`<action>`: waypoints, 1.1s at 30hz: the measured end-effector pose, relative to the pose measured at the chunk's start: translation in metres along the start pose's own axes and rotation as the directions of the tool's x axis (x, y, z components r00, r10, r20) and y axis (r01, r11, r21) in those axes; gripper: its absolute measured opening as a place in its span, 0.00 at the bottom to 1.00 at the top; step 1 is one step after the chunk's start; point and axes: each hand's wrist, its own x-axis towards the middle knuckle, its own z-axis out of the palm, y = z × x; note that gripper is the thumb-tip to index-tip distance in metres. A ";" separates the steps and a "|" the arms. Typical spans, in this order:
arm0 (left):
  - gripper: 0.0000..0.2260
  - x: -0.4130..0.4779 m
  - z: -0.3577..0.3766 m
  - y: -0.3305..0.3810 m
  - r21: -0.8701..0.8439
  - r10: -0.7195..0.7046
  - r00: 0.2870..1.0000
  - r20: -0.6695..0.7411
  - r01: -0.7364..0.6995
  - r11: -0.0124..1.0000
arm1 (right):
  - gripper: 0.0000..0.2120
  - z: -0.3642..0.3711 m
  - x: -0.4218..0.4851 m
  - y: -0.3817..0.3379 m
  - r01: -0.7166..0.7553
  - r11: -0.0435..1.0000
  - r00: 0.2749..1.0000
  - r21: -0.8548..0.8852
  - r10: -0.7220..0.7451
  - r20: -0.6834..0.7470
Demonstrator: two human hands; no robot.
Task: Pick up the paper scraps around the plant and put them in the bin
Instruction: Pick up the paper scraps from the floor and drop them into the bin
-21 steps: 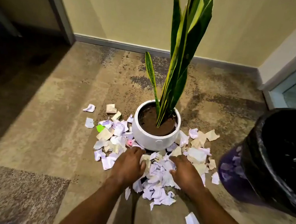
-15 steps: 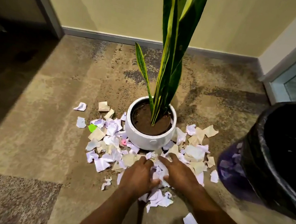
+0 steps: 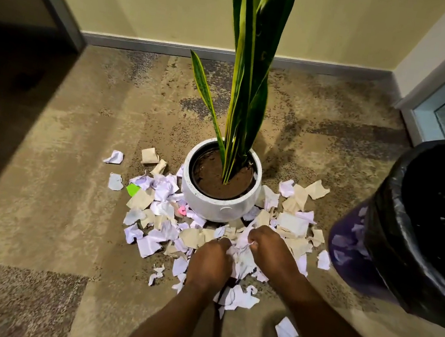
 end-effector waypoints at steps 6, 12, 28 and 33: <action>0.12 -0.002 -0.010 0.003 -0.154 -0.047 0.999 -0.018 0.044 0.987 | 0.06 -0.014 -0.006 0.000 -0.054 0.989 0.995 0.137 0.066 -0.081; 0.16 -0.008 -0.029 0.018 -0.209 -0.064 0.996 -0.059 0.050 0.977 | 0.07 -0.042 -0.013 -0.005 -0.121 0.981 0.980 0.154 0.142 -0.139; 0.14 -0.017 -0.139 0.115 -0.282 0.090 0.941 -0.325 -0.188 0.941 | 0.08 -0.187 -0.046 -0.051 -0.133 0.884 0.849 0.449 0.335 -0.408; 0.15 -0.022 -0.172 0.166 -0.256 0.179 0.915 -0.363 -0.283 0.925 | 0.10 -0.243 -0.063 -0.049 -0.078 0.829 0.758 0.554 0.410 -0.508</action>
